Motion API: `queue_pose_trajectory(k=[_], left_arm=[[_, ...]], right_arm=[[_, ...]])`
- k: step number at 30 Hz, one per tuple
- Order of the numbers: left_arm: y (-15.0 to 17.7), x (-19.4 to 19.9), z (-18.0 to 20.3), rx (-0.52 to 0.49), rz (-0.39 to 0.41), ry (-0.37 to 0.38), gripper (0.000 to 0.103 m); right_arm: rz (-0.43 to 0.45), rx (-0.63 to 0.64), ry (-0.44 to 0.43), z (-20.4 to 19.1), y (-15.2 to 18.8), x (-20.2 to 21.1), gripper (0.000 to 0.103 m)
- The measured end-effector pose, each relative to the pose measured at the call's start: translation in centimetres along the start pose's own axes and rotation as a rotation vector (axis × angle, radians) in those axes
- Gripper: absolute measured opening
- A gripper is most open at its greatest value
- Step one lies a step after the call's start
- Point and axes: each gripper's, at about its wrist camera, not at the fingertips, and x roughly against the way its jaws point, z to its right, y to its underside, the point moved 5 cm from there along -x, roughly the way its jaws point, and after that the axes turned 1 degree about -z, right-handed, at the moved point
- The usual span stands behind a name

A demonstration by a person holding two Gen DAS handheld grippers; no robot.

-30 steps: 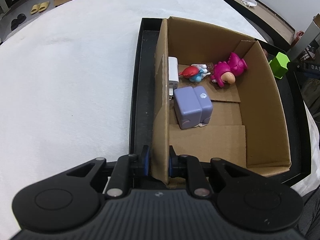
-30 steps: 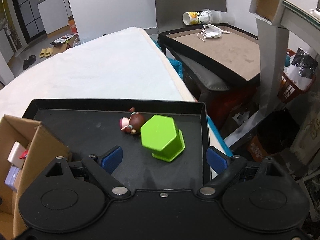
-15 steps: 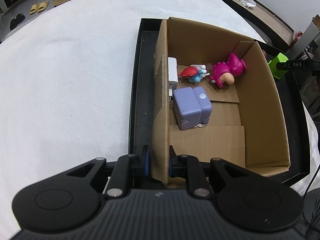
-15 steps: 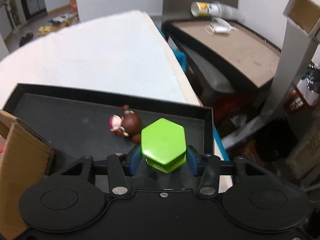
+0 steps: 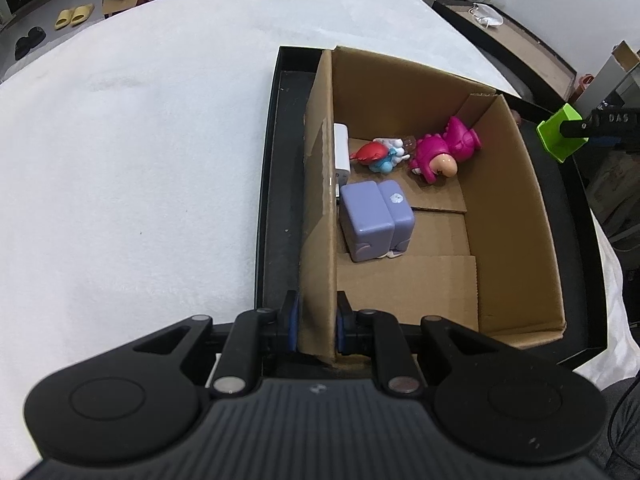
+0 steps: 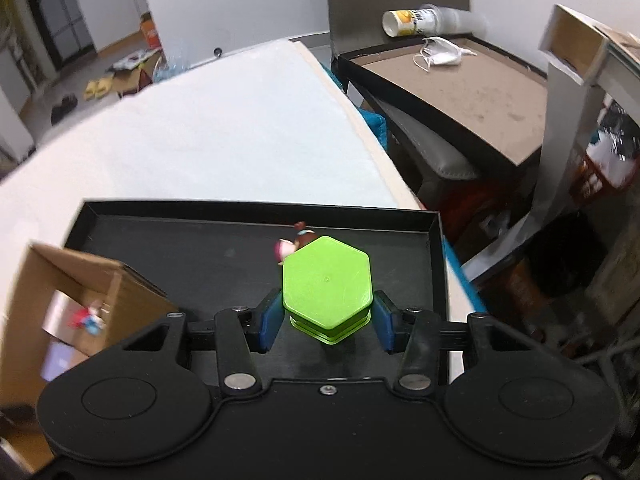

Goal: Organize rigid objects
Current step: 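Carry the green hexagonal box into the box with the right gripper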

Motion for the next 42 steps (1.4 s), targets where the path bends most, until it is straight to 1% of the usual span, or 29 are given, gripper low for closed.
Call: queue_pose_trajectory(k=[8,17,23,29,42], left_arm=[[0.1,0.7,-0.2,0.011,0.028,0.031,0.016],[0.2,1.1,-0.4,0.019,0.041,0.064,0.016],[0.1,1.0,-0.3,0.015,0.044,0.072,0.016],[0.2,1.1,-0.7,0.030,0.045,0.101,0.016],[0.1,1.1,-1.2,0.032,0.058,0.140,0.016]], right_arm=[[0.025,0.025,-0.052,-3.5,-0.5,3.1,0.046],[0.040,0.035,-0.093,-7.6,-0.8,5.0,0.046],[0.036,0.029,-0.115,-9.8,-0.5,6.0,0.046],[0.018,0.052,-0.123,-12.0,0.4,6.3,0.046],[-0.043,0.090,-0.118,-16.1,2.5,4.8,0.046]])
